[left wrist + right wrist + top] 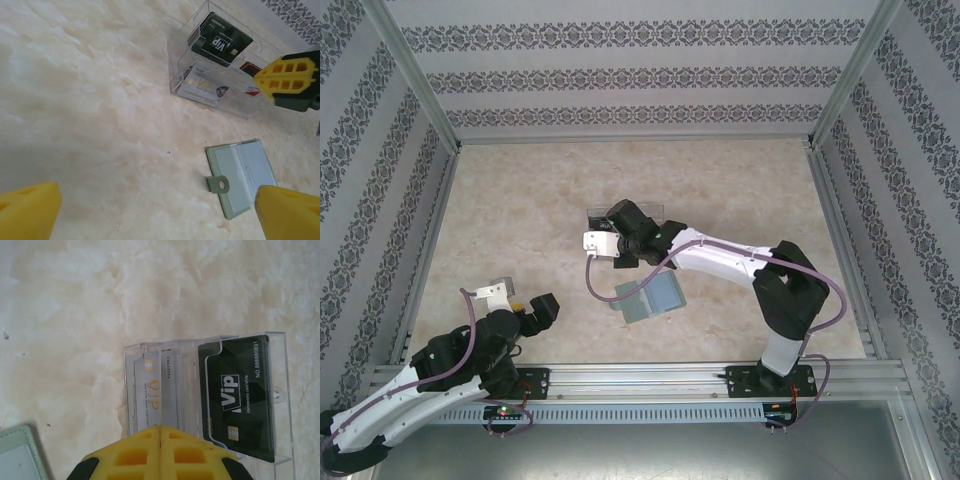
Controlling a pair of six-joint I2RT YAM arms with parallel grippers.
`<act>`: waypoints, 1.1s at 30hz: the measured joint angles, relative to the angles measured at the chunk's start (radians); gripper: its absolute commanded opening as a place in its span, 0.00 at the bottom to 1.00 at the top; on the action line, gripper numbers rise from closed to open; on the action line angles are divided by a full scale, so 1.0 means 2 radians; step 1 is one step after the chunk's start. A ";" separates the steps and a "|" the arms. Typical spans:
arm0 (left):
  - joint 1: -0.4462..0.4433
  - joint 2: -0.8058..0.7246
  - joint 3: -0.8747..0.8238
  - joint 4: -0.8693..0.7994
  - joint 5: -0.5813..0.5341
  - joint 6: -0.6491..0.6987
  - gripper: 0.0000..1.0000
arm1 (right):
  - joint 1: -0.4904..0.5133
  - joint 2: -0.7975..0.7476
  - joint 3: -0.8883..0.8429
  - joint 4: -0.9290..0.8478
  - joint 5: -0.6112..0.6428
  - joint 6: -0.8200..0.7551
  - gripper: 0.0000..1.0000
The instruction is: Take the credit cards out of the card holder
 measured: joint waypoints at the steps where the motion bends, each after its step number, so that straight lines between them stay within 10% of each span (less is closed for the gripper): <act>1: 0.000 0.000 0.000 0.000 0.000 0.000 1.00 | 0.000 0.005 0.004 -0.001 0.002 -0.003 0.00; 27: 0.000 0.000 0.001 -0.003 -0.007 0.000 1.00 | -0.010 0.077 0.042 -0.012 0.006 0.005 0.00; 33: 0.000 0.000 0.001 -0.003 -0.007 0.000 1.00 | -0.015 0.081 0.046 -0.015 0.005 0.021 0.21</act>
